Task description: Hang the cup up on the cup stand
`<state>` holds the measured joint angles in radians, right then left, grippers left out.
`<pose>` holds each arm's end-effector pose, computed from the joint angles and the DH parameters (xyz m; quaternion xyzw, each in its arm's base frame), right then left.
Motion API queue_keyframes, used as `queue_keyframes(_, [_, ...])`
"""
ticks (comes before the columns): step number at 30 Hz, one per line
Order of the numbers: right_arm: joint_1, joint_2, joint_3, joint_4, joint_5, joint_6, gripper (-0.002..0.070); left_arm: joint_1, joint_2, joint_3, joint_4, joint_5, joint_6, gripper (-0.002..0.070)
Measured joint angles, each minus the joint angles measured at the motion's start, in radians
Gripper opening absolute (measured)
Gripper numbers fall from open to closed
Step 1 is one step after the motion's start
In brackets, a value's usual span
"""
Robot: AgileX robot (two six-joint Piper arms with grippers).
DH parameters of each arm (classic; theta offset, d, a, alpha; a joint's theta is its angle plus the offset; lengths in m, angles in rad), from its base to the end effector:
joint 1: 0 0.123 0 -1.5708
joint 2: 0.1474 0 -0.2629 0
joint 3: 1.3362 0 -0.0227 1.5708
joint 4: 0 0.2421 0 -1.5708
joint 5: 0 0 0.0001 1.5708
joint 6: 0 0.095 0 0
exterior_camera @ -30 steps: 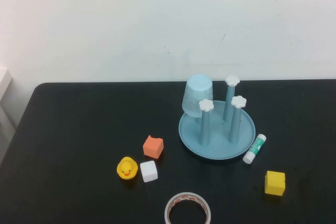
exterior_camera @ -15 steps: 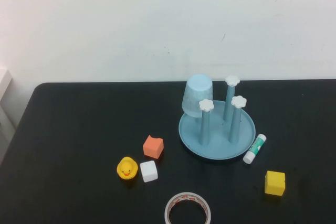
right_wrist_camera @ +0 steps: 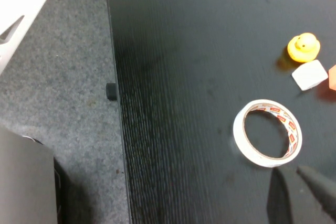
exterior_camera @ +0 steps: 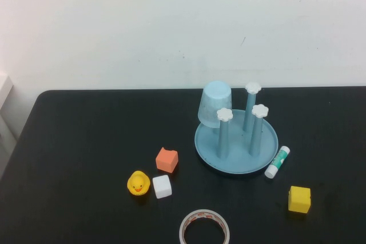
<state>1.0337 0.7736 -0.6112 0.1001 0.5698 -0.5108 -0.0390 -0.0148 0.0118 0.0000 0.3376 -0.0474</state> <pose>0.0774 0.1400 0.2798 -0.6052 0.6580 0.1568 0.4197 0.0705 -0.0028 0.1788 -0.0033 0.7889 -0.0265 0.6139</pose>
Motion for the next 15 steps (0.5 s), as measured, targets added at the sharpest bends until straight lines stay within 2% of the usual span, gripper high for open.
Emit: queue_keyframes(15, [-0.02,-0.038,0.0,0.007,0.011,0.0,-0.0001,0.0,0.0,0.0,0.0,0.0,-0.006,0.0])
